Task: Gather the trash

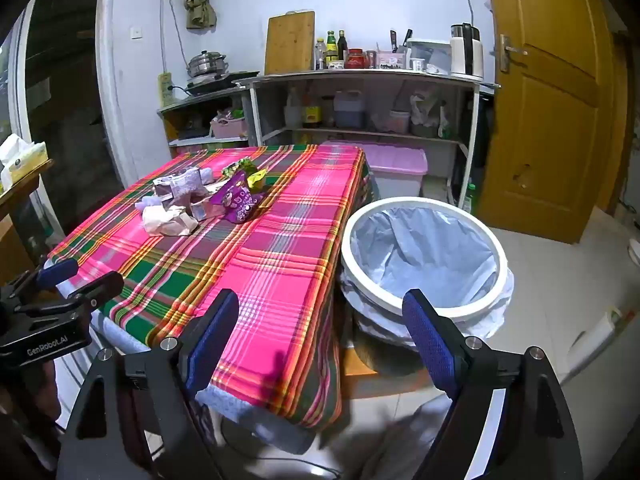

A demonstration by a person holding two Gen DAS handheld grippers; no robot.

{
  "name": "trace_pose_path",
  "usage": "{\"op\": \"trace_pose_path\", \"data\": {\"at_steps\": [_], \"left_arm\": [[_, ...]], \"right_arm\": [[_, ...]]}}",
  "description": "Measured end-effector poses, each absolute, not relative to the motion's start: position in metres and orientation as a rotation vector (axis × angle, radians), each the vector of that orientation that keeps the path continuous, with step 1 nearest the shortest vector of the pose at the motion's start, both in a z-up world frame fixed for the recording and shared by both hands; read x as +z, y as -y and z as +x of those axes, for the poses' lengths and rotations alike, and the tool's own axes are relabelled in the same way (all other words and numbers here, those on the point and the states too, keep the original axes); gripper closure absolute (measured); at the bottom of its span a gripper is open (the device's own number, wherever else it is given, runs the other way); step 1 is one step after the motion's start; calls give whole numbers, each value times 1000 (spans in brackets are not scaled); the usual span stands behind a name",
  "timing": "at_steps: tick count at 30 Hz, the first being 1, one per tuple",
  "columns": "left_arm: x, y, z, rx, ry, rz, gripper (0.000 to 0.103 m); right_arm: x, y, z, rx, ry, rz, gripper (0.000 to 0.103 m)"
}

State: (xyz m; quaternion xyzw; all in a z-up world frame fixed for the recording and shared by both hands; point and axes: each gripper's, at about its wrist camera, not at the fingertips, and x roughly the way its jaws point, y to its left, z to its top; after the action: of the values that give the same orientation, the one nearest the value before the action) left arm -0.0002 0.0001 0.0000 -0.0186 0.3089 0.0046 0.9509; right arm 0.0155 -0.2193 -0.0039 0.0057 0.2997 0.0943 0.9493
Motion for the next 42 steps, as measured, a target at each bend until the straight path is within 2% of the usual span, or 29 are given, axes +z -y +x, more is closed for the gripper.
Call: {"op": "trace_pose_path", "data": {"at_steps": [42], "left_arm": [[2,10,0,-14,-627,-24,9]], "right_arm": [[-4,220,16,187,-617,2,19]]}}
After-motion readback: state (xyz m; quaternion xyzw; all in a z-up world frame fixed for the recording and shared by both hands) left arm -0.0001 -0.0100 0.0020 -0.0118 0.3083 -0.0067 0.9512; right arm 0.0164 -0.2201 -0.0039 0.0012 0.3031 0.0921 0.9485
